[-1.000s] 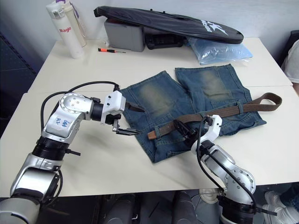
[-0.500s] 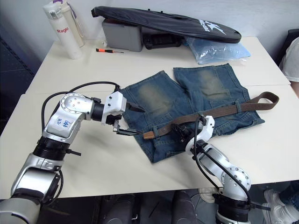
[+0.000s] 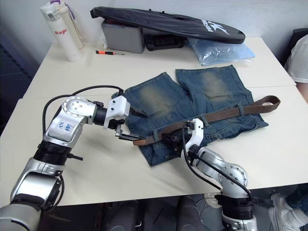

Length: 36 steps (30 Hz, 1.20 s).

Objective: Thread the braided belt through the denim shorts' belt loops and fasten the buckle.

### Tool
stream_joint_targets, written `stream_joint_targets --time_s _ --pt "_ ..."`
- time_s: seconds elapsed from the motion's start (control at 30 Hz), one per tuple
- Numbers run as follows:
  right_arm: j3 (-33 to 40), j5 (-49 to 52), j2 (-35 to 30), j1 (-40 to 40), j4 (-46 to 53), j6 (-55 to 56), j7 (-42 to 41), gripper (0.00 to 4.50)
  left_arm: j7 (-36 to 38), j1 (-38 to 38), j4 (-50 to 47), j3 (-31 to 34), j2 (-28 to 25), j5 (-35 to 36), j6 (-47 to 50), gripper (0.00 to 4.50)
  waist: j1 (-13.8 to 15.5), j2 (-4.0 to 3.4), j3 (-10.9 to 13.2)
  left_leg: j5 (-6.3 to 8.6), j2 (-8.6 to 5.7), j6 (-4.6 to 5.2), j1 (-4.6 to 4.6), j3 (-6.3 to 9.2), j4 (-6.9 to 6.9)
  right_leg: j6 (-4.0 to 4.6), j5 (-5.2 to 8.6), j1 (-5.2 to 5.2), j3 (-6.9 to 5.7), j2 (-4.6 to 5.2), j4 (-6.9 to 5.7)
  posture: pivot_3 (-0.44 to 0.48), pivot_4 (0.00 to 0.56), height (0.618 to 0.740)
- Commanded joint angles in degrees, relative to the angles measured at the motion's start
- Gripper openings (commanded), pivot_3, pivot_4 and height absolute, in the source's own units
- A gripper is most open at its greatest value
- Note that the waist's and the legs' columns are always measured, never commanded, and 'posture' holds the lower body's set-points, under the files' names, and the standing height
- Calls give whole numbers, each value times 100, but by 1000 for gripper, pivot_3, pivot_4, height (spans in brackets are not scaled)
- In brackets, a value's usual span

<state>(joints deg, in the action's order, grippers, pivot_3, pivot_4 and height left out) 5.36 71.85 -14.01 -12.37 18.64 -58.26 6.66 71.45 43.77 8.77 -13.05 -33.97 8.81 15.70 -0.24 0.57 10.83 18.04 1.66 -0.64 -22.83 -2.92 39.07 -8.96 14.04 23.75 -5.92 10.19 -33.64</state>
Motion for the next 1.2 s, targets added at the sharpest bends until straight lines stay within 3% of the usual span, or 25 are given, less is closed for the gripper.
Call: stream_joint_targets --time_s 0.03,0.1,0.17,0.27,0.4,0.57,0.67,0.83,1.03,1.2 --pt "286 277 -843 84 699 -366 -351 2452 213 -34 -66 -79 -249 -25 293 4500 12 -3 2 0 -1 0 -1 -1 0 0 0 0 0 1 1 0 150 740" --pt "372 203 -1342 109 883 -440 -521 3658 262 -41 -83 -93 -292 -3 318 4500 36 -3 2 2 -2 2 -4 -1 2 0 0 0 -2 3 3 0 150 740" --pt "368 -33 -1892 98 1112 -463 -886 4338 298 -54 -102 -80 -305 32 257 4500 69 -3 2 2 -2 2 -4 -1 3 0 0 0 -2 3 2 0 150 740" --pt "197 -687 -2708 40 1497 -165 -1730 4479 348 -108 -185 -23 -311 102 181 4500 105 -4 3 2 -1 3 -5 0 4 0 0 1 -3 2 3 0 150 740" --pt "-619 -2220 -4262 -440 1892 484 -3239 4479 412 -221 -545 -12 -293 223 193 4500 99 -8 6 3 -2 4 -13 -8 6 -1 0 12 3 2 2 0 150 740" --pt "-1019 -2944 -4845 -724 1585 744 -3852 3342 340 -350 -893 -52 -267 263 331 4500 143 -3 4 2 -1 3 -16 -3 7 -1 0 12 -2 2 4 0 150 740" --pt "-1267 -3267 -4773 -879 1329 773 -4073 1925 29 -395 -1039 -121 -169 130 510 4500 159 -2 4 1 -2 2 -21 -5 12 -2 -2 12 -2 3 7 0 150 740" --pt "-1500 -3328 -4222 -1003 998 533 -4194 9 -384 -502 -1186 -481 -103 -369 561 4500 167 0 4 1 -2 1 -22 -4 16 0 -5 11 -4 3 7 0 150 740" --pt "-1712 -3703 -3833 -1088 659 278 -4187 9 -561 -536 -1009 -1039 -218 -1175 -381 4500 167 0 4 1 -2 1 -24 -5 15 0 -5 13 -4 3 9 0 150 740" --pt "-1641 -3913 -3618 -1124 524 122 -4119 9 -869 -410 -618 -1124 -152 -1658 -1181 4500 171 0 4 1 -2 0 -23 -5 15 2 -5 12 -4 3 9 0 150 740"
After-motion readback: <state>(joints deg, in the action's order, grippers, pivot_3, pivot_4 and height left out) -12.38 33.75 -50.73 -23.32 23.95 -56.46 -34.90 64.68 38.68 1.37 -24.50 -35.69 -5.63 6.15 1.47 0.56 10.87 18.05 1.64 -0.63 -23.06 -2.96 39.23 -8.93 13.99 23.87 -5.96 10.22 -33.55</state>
